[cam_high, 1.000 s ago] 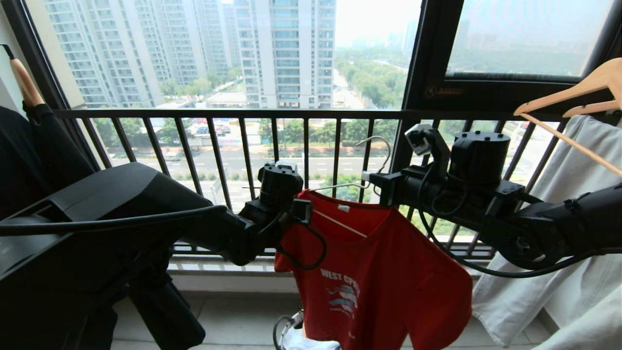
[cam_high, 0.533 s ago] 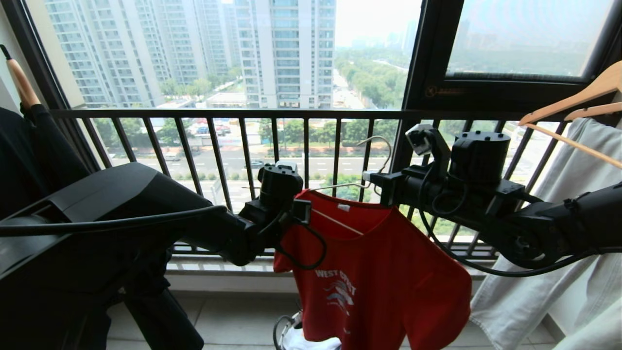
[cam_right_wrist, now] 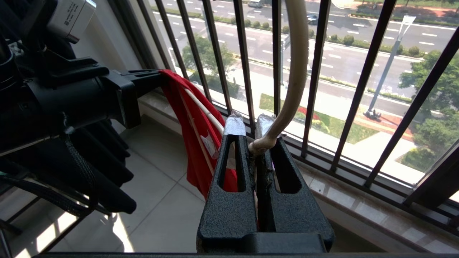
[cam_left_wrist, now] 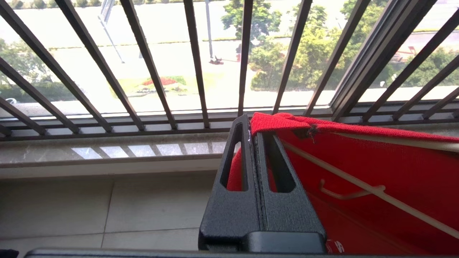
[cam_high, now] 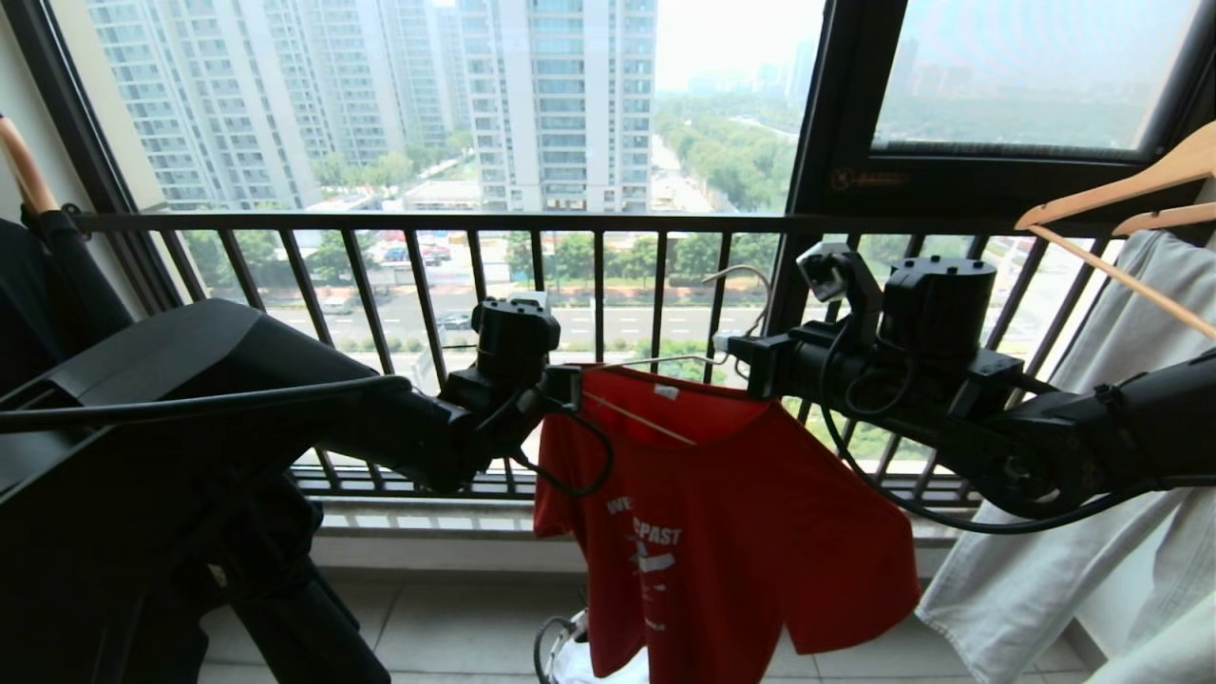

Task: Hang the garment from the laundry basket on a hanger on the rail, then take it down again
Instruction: Take the clothes off the clothes rack

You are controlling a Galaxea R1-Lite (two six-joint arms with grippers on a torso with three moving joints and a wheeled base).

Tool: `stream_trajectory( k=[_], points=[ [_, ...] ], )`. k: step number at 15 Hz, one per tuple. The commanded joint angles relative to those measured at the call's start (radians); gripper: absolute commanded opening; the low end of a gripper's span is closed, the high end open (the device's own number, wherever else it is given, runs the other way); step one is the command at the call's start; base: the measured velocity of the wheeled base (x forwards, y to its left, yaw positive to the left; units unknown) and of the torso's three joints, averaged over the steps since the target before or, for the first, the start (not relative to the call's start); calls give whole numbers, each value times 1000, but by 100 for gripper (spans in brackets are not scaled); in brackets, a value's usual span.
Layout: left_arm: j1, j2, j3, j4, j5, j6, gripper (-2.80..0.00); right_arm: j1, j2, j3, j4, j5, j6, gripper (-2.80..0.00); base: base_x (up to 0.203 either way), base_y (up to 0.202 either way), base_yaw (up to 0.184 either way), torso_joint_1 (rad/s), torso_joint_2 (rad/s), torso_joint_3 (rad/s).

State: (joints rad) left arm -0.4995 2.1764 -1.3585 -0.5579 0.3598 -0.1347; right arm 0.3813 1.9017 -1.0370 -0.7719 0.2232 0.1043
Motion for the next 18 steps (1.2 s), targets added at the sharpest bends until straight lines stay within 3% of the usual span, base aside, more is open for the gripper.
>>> stream_trajectory(
  k=[1,8,11,15,18],
  points=[
    [45,4,-40,-1,2,-3,-280,-1,2,2,-4,2,0,-280,0,0,0,0,0,0],
    [70,79,-77,4,2,-2,-280,3,2,3,-4,2,2,-280,0,0,0,0,0,0],
    [66,74,-39,4,-6,5,-280,2,3,2,-6,2,2,-280,0,0,0,0,0,0],
    [47,14,63,1,-110,29,-280,2,5,-1,-6,2,3,-280,0,0,0,0,0,0],
    [15,-3,106,0,-141,31,-280,2,6,-1,-6,2,3,-280,0,0,0,0,0,0]
  ],
)
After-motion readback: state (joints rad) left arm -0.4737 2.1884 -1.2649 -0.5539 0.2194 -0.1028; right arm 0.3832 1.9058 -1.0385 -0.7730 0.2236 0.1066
